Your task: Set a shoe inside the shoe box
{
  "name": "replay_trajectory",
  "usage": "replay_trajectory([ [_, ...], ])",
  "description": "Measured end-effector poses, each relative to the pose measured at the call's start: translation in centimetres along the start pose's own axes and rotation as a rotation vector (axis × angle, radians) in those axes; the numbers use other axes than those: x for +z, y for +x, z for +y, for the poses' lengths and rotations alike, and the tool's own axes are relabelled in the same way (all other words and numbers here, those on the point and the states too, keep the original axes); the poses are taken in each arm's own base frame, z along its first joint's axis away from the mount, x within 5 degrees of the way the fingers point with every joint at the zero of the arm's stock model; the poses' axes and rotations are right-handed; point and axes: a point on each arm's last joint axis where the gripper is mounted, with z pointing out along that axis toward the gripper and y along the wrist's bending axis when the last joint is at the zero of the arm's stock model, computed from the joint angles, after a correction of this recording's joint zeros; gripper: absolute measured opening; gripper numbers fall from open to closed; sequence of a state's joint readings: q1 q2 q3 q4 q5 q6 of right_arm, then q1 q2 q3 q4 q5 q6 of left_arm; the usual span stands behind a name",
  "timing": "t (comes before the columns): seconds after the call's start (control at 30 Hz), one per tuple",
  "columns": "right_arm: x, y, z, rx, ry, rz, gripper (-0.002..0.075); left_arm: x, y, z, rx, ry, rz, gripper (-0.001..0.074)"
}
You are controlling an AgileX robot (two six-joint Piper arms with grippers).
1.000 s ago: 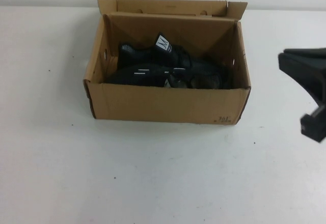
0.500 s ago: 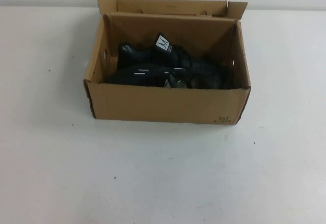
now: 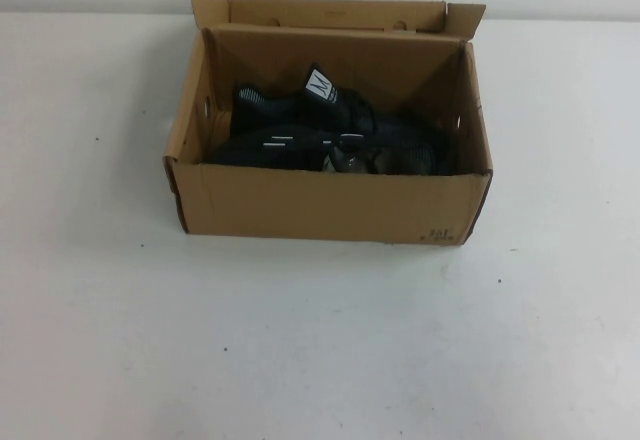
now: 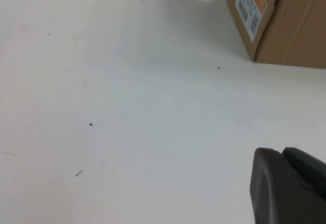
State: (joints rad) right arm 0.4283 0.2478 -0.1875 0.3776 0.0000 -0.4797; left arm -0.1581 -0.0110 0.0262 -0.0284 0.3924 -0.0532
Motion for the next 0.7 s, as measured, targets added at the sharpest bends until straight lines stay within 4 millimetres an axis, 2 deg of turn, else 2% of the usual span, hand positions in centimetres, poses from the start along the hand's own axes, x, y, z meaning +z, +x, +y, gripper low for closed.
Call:
replay_trajectory([
  [0.2, -0.7, 1.2, -1.3, -0.018, 0.193, 0.106, -0.0017, 0.0, 0.0, 0.0, 0.0, 0.0, 0.0, -0.0004],
  [0.3, -1.4, 1.7, -1.9, -0.032, 0.316, 0.103, -0.0017, 0.0, 0.0, 0.0, 0.0, 0.0, 0.0, -0.0004],
  [0.43, -2.5, 3.6, -2.2, 0.019, 0.438, 0.08, -0.0017, 0.0, 0.0, 0.0, 0.0, 0.0, 0.0, -0.0004],
  [0.57, -2.8, 6.3, -2.0, 0.101, 0.453, 0.092, -0.0017, 0.0, 0.0, 0.0, 0.0, 0.0, 0.0, -0.0004],
  [0.7, -2.7, 7.5, -1.7, 0.148, 0.4, 0.161, -0.0017, 0.0, 0.0, 0.0, 0.0, 0.0, 0.0, -0.0004],
])
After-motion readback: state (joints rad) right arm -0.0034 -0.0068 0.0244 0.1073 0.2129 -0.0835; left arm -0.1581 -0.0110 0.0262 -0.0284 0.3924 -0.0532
